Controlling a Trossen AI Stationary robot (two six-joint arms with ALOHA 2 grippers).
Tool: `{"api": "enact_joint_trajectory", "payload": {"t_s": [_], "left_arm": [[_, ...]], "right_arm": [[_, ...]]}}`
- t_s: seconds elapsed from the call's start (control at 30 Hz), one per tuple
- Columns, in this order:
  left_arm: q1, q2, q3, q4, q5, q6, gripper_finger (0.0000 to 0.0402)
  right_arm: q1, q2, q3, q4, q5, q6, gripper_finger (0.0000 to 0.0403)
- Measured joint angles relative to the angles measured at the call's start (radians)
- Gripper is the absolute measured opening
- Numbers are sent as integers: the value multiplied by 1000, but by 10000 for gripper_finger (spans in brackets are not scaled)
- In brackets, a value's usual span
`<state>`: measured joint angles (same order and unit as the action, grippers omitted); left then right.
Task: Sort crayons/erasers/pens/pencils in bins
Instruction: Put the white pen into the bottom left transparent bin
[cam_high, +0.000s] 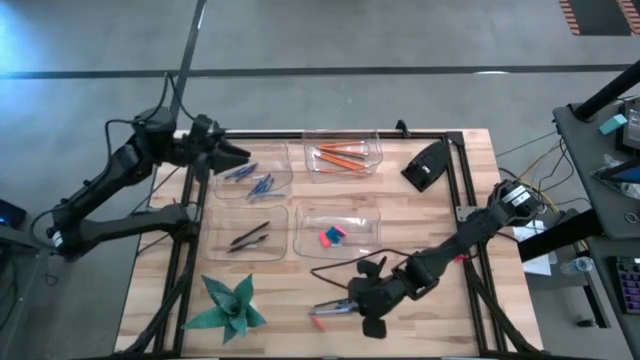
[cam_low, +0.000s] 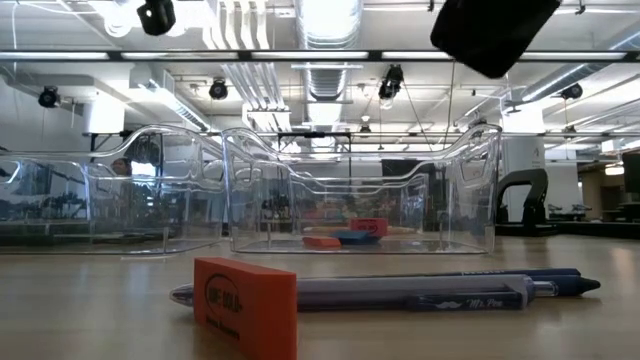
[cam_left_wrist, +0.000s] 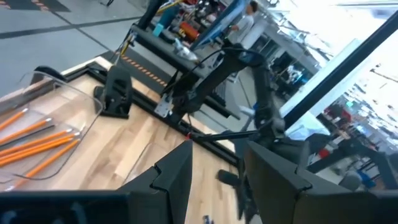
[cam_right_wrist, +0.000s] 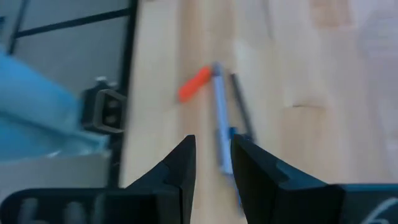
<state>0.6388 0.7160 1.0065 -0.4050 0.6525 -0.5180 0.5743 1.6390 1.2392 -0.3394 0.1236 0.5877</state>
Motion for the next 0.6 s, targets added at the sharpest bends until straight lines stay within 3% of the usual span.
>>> {"api": "enact_joint_trajectory", "payload": {"t_s": [0.17,0.43,0.6], "left_arm": [[0,-39,0,0,-1,-47,133],[0,-112,0,-1,-2,-81,133],[0,-140,0,-3,-6,-90,133]], "right_arm": [[-1,0,-55,58,81,-2,93],[-1,0,-153,332,159,-5,93],[-1,11,-151,362,192,-4,93]]}}
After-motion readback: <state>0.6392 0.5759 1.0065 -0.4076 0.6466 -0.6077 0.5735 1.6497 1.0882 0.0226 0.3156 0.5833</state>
